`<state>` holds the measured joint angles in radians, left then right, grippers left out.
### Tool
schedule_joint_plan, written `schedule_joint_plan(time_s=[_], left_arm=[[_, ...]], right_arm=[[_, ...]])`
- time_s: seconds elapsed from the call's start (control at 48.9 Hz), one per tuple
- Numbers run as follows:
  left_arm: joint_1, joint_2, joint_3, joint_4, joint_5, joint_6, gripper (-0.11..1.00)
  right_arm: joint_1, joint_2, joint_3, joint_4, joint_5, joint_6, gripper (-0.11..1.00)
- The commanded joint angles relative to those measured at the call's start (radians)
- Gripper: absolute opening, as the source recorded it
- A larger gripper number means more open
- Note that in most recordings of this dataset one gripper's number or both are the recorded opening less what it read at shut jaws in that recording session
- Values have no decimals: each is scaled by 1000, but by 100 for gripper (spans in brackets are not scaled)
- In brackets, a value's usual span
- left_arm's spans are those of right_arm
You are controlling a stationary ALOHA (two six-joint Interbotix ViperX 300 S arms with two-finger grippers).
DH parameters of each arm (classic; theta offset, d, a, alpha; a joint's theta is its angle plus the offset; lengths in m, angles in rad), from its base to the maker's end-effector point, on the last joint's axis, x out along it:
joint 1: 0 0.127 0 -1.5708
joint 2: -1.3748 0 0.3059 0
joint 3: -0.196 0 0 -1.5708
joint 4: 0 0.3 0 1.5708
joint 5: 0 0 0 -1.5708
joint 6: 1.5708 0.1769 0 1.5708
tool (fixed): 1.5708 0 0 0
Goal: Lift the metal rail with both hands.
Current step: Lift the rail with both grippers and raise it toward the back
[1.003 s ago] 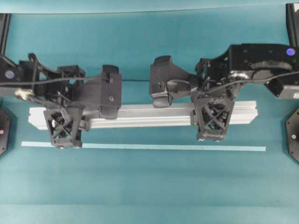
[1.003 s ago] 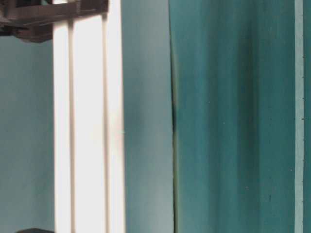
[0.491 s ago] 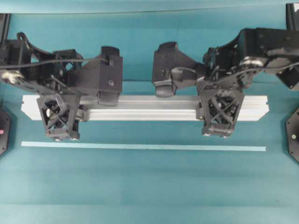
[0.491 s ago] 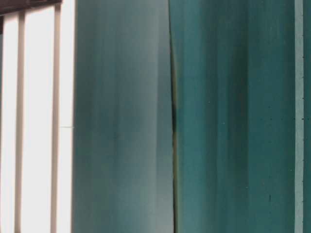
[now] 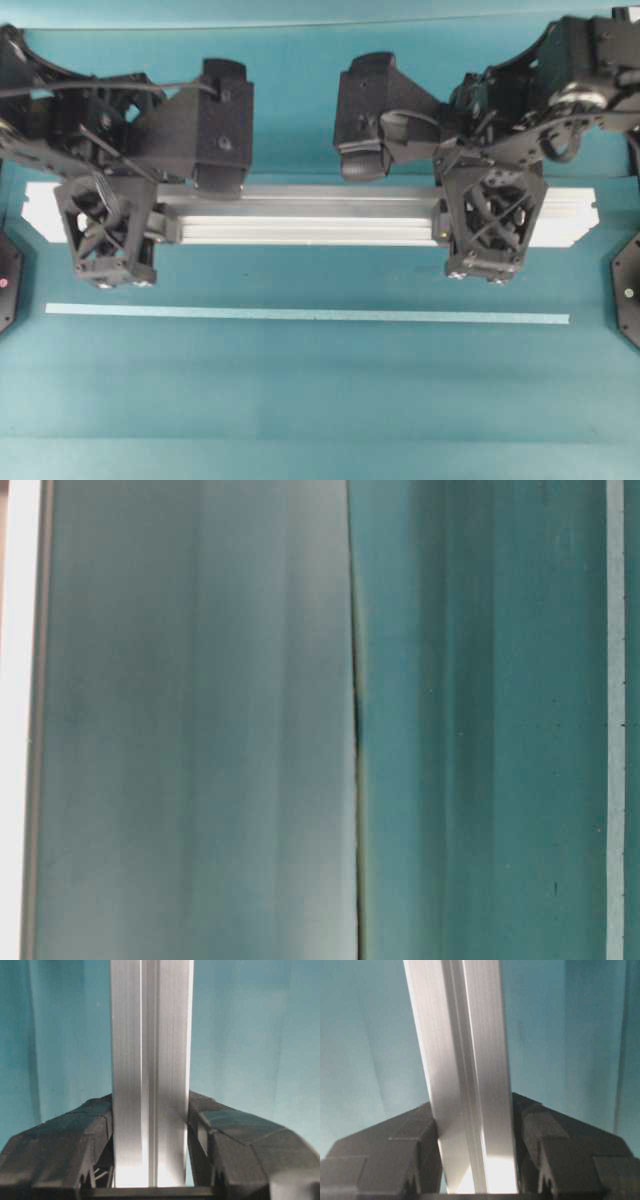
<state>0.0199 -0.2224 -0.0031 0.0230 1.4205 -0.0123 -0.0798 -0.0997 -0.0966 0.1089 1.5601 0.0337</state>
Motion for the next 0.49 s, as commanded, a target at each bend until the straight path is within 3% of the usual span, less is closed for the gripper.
schedule_joint_plan(time_s=[0.0, 0.471], left_arm=[[3, -6, -66, 5, 8, -2, 35], [8, 17, -195, 5, 64, -6, 35]], right_arm=[[-5, -9, -49, 0, 6, 29, 39], [-3, -5, -206, -44, 103, 61, 39]])
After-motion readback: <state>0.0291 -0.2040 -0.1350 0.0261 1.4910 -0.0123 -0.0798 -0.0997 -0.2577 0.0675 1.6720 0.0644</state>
